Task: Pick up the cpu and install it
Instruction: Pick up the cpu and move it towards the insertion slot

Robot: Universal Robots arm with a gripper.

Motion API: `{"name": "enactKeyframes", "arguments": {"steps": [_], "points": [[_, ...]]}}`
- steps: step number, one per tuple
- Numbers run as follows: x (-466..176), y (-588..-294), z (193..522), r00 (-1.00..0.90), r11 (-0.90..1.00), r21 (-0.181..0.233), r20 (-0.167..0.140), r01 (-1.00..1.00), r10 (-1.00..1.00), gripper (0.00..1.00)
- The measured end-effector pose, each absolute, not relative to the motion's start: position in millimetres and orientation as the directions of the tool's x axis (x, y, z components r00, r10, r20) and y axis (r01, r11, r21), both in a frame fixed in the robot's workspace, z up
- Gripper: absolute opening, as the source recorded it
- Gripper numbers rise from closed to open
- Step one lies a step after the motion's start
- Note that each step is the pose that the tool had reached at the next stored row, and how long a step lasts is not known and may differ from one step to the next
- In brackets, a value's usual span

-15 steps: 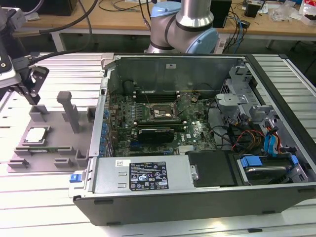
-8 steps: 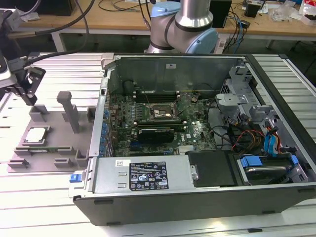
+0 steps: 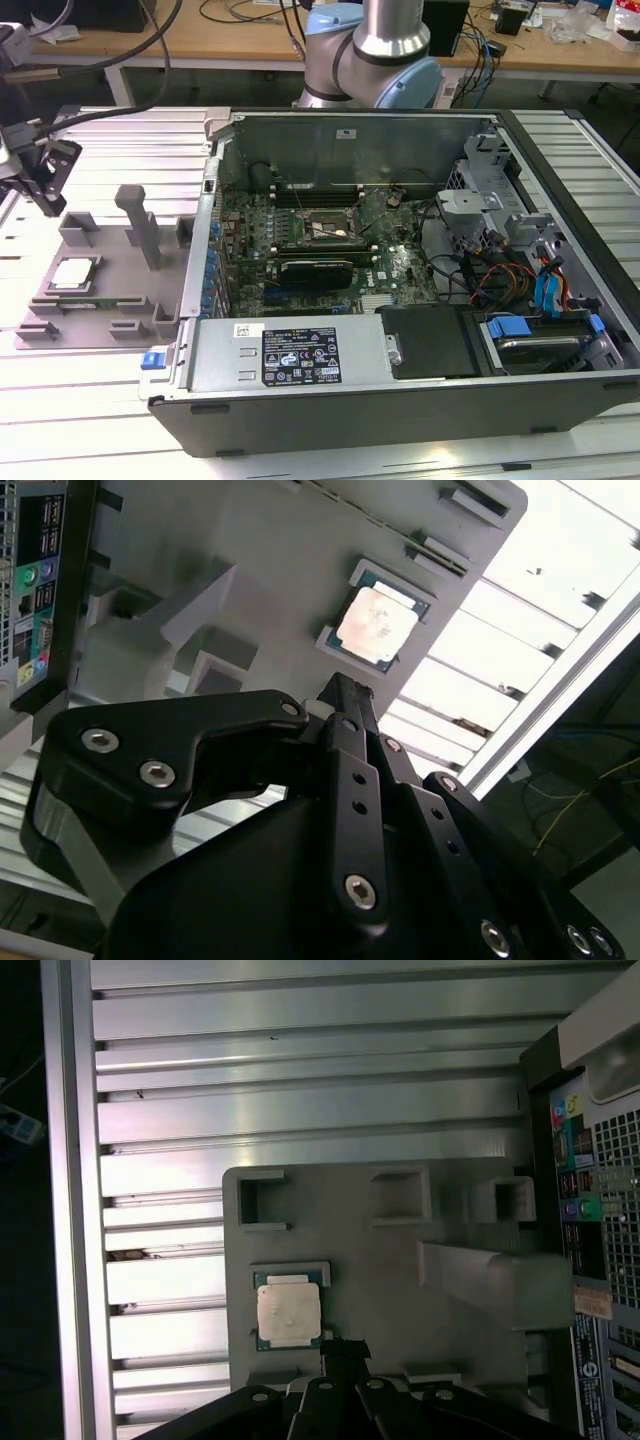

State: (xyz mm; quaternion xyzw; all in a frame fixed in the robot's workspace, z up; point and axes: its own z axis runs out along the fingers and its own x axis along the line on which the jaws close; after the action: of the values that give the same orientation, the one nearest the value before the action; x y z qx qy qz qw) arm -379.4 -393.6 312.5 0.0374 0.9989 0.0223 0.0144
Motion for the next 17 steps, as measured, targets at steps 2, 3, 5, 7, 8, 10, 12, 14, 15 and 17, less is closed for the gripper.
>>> {"name": "enactKeyframes", "arguments": {"steps": [2, 3, 5, 7, 8, 10, 12, 14, 15, 17], "points": [[-382.1, -393.5, 311.1, -0.997, 0.996, 0.046, -0.027, 0.074, 0.075, 0.11], [-384.3, -393.5, 309.7, -0.997, 0.996, 0.046, -0.028, 0.074, 0.075, 0.11], [-388.2, -393.5, 305.7, -0.997, 0.996, 0.046, -0.028, 0.074, 0.075, 0.11], [-392.3, -393.6, 300.2, -0.997, 0.996, 0.046, -0.028, 0.074, 0.075, 0.11], [-393.8, -393.6, 297.8, -0.997, 0.996, 0.046, -0.028, 0.074, 0.075, 0.11], [-397.0, -393.6, 292.5, -0.997, 0.996, 0.046, -0.028, 0.074, 0.075, 0.11], [-399.0, -393.5, 288.3, -0.997, 0.996, 0.046, -0.028, 0.074, 0.075, 0.11], [-400.4, -393.6, 281.3, -0.997, 0.996, 0.046, -0.028, 0.074, 0.075, 0.11], [-400.6, -393.6, 276.2, -0.997, 0.996, 0.046, -0.028, 0.074, 0.075, 0.11], [-400.6, -393.6, 269.8, -0.997, 0.996, 0.046, -0.028, 0.074, 0.075, 0.11]]}}
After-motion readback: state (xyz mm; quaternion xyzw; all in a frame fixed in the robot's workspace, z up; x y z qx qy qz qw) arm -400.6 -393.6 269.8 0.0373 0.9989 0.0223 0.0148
